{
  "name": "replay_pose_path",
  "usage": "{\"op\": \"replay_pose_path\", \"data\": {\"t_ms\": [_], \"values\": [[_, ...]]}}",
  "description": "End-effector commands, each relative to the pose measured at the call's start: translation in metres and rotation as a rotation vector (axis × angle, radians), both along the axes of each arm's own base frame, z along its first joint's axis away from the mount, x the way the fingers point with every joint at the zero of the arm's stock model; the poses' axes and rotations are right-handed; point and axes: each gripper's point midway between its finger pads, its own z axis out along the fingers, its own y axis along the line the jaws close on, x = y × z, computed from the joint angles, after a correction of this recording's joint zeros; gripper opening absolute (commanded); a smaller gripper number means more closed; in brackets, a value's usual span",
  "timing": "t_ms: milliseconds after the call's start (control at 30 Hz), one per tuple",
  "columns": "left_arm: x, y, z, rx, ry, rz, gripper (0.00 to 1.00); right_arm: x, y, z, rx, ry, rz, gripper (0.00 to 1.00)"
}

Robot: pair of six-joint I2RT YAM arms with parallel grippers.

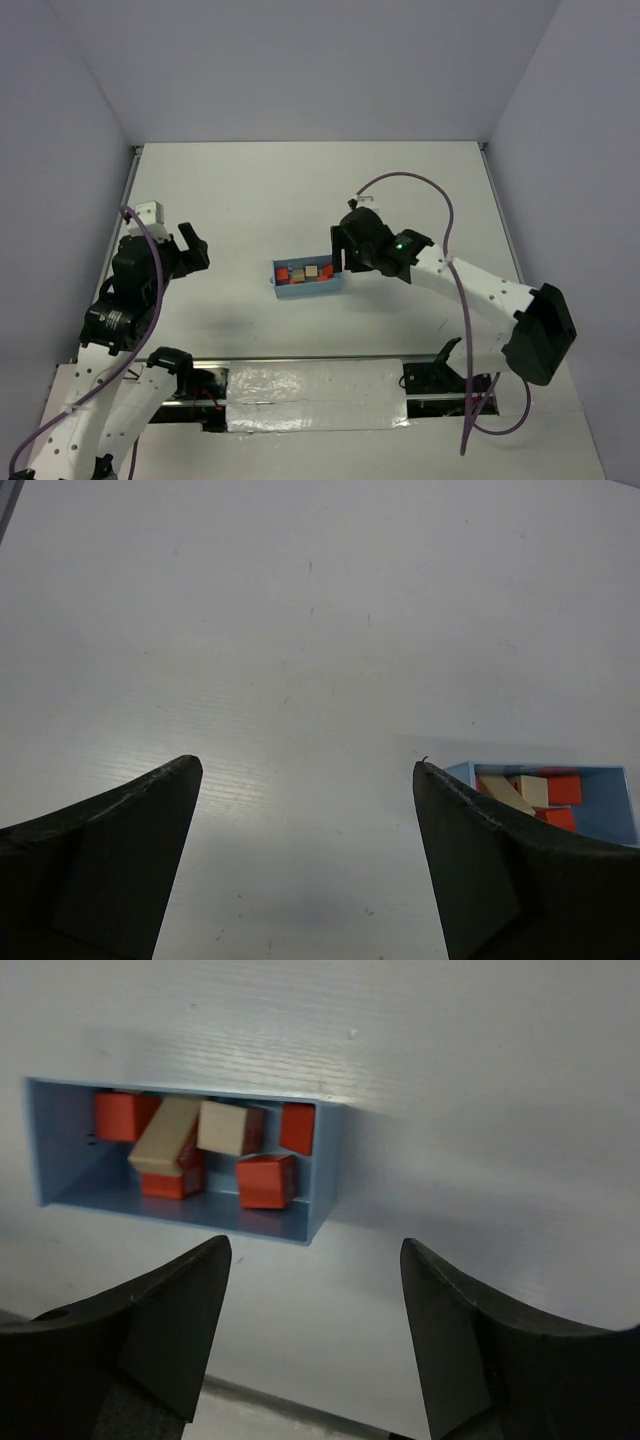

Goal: Build the wood block tower

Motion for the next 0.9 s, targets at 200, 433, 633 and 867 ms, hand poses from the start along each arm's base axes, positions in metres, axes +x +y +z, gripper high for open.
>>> {"op": "replay_pose_path", "data": {"t_ms": [200, 433, 633, 867], "values": [[0.007, -0.013, 0.011, -0.002, -0.035, -0.062, 1.0, 0.016, 0.027, 0.001, -0.061, -0.062, 0.003, 0.71], [0.012, -0.104, -0.015, -0.201, 0.175, -0.295, 0.95, 0.015, -0.017, 0.049, 0.013, -0.174, -0.135, 0.79], [0.017, -0.165, -0.045, -0.064, 0.309, -0.267, 0.96, 0.005, -0.066, 0.072, 0.061, -0.23, -0.208, 0.82], [0.024, -0.169, -0.104, 0.045, 0.425, -0.149, 0.83, -0.014, -0.112, 0.092, 0.042, -0.296, -0.246, 0.84]]}}
